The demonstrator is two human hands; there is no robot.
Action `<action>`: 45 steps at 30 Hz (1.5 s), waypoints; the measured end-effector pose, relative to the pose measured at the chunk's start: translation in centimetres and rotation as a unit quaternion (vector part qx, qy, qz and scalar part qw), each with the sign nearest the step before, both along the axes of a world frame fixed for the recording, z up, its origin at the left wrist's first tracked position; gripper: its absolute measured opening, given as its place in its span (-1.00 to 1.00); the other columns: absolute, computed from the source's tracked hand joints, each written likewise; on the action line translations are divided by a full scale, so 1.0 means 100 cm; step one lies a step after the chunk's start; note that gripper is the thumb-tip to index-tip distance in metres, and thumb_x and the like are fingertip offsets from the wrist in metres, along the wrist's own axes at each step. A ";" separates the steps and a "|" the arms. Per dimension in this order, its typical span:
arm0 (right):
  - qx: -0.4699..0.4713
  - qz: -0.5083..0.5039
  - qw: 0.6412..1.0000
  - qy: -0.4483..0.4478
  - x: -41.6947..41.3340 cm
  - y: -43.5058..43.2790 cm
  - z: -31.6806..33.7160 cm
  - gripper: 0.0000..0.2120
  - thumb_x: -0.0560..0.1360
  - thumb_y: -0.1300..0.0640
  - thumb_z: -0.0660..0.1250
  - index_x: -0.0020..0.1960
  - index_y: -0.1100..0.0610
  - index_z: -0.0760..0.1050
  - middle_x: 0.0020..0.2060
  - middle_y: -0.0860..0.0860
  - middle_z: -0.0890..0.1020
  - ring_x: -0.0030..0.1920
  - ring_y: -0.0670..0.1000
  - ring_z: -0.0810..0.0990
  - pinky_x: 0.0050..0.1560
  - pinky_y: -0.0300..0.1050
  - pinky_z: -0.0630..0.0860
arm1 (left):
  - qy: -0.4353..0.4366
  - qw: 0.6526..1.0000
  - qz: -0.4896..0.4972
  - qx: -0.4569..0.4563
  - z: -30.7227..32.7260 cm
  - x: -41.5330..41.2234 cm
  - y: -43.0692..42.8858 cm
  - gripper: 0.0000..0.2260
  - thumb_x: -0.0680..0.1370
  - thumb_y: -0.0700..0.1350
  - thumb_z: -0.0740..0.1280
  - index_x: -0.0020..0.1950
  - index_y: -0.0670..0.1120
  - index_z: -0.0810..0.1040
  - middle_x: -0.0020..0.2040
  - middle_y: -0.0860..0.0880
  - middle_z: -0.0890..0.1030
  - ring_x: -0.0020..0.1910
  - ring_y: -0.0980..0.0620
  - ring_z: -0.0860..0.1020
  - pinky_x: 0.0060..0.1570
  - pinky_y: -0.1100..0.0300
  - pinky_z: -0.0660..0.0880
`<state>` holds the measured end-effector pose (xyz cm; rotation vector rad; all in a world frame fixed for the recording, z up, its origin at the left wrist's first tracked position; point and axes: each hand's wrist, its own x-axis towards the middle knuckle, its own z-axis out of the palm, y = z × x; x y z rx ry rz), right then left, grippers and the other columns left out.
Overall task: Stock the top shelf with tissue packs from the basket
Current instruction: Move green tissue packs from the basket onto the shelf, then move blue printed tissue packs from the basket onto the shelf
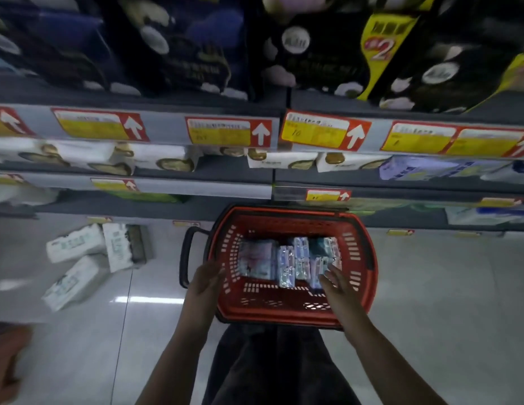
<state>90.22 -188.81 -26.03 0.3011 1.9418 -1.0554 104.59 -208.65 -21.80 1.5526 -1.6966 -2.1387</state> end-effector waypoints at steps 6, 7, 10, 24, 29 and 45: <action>0.051 0.029 0.998 -0.006 0.007 -0.006 -0.074 -0.55 0.60 0.07 0.21 0.47 0.08 0.24 0.41 0.07 0.39 0.35 0.09 0.40 0.20 -0.15 0.28 | -0.001 1.000 -0.008 0.024 -0.067 0.010 -0.008 -0.45 0.43 0.15 0.35 0.26 -0.21 0.51 0.09 -0.20 0.65 0.02 -0.12 0.66 -0.07 0.12 0.61; 0.061 0.041 0.997 -0.006 0.008 -0.007 -0.086 -0.55 0.61 0.06 0.20 0.47 0.08 0.24 0.40 0.06 0.40 0.35 0.09 0.40 0.16 -0.17 0.27 | -0.004 1.000 -0.012 0.028 -0.077 0.011 -0.008 -0.43 0.41 0.17 0.35 0.26 -0.20 0.51 0.08 -0.19 0.66 0.04 -0.15 0.66 -0.03 0.06 0.61; 0.078 0.079 0.993 -0.025 0.012 -0.013 -0.125 -0.55 0.61 0.05 0.19 0.48 0.08 0.22 0.40 0.03 0.40 0.33 0.08 0.41 0.07 -0.21 0.25 | -0.011 0.999 -0.003 0.044 -0.110 0.014 -0.004 -0.51 0.43 0.11 0.35 0.27 -0.14 0.51 0.07 -0.14 0.68 0.01 -0.09 0.67 -0.12 0.16 0.61; 0.078 0.184 0.977 -0.076 0.027 -0.059 -0.265 -0.51 0.63 0.04 0.14 0.51 0.08 0.10 0.43 -0.03 0.31 0.42 0.08 0.31 0.02 -0.29 0.17 | -0.053 0.993 0.025 0.102 -0.227 0.012 -0.006 -0.73 0.56 -0.04 0.31 0.26 0.03 0.49 0.03 -0.04 0.69 -0.01 -0.07 0.68 0.00 -0.12 0.61; 0.045 0.166 0.983 -0.061 0.033 -0.080 -0.308 -0.54 0.60 0.13 0.20 0.48 0.06 0.21 0.36 0.01 0.45 0.24 0.02 0.48 -0.11 -0.28 0.36 | -0.077 0.991 0.006 0.108 -0.249 0.008 0.000 -0.78 0.62 -0.04 0.21 0.24 0.17 0.41 0.03 0.10 0.59 -0.11 0.15 0.62 -0.26 0.24 0.55; 0.094 0.091 0.991 0.027 0.050 -0.098 -0.352 -0.63 0.54 0.28 0.27 0.33 0.22 0.33 0.17 0.12 0.56 -0.30 -0.23 0.42 -0.45 -0.48 0.26 | -0.075 0.994 -0.018 0.080 -0.269 0.002 -0.005 -0.82 0.62 -0.02 0.20 0.12 0.29 0.35 0.01 0.36 0.42 0.16 0.14 0.42 0.14 0.15 0.34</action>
